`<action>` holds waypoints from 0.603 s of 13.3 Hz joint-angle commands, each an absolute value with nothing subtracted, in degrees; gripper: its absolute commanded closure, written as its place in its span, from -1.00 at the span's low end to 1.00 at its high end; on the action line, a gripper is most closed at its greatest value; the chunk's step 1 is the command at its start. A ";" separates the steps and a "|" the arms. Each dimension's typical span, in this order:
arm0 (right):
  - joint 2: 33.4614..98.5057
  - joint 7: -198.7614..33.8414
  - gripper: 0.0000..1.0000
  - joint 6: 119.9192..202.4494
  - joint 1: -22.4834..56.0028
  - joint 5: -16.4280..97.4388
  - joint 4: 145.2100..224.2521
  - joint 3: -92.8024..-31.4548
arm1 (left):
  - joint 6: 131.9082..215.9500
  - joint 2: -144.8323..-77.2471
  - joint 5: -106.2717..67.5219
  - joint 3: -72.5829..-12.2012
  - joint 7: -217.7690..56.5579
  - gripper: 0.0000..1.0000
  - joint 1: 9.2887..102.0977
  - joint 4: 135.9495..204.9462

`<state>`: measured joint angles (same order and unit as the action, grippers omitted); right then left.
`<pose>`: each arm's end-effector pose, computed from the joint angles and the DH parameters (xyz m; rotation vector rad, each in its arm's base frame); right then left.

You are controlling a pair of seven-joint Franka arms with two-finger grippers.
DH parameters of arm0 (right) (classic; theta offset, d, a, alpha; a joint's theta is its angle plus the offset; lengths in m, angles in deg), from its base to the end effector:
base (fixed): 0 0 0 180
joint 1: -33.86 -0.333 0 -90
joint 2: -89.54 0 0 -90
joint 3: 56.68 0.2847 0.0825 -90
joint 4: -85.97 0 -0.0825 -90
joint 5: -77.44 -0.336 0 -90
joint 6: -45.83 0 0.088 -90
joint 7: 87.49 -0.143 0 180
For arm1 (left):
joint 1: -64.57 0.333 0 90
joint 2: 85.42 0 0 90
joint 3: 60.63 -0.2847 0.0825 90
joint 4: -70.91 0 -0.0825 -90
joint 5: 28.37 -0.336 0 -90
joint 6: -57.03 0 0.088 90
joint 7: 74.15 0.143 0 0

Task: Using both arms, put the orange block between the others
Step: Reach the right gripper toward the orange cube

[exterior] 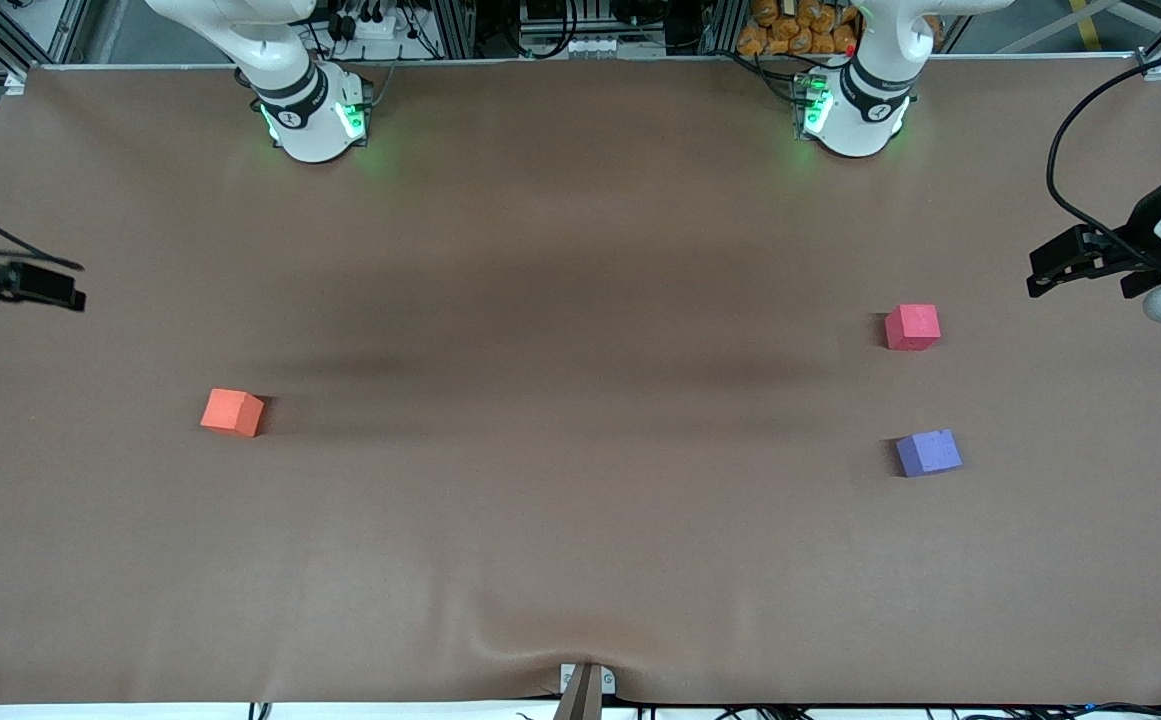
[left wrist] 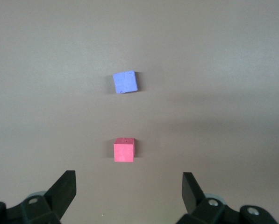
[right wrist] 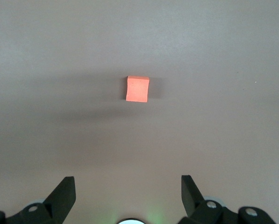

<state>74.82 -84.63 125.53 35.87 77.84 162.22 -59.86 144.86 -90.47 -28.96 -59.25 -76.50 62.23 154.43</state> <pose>0.5457 -0.0472 0.5070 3.1183 -0.0636 -0.3087 0.5262 -0.0322 0.5561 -3.1325 0.0368 0.0195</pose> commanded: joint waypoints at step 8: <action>52.82 -84.59 -1.00 135.73 38.35 78.84 160.95 -59.32 | 144.31 -90.60 -29.60 -59.05 -76.79 -1.00 62.55 153.79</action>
<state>55.00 -84.61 136.08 39.11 77.91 162.97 -60.13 144.86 -90.48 -28.96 -59.32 -76.50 62.30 154.40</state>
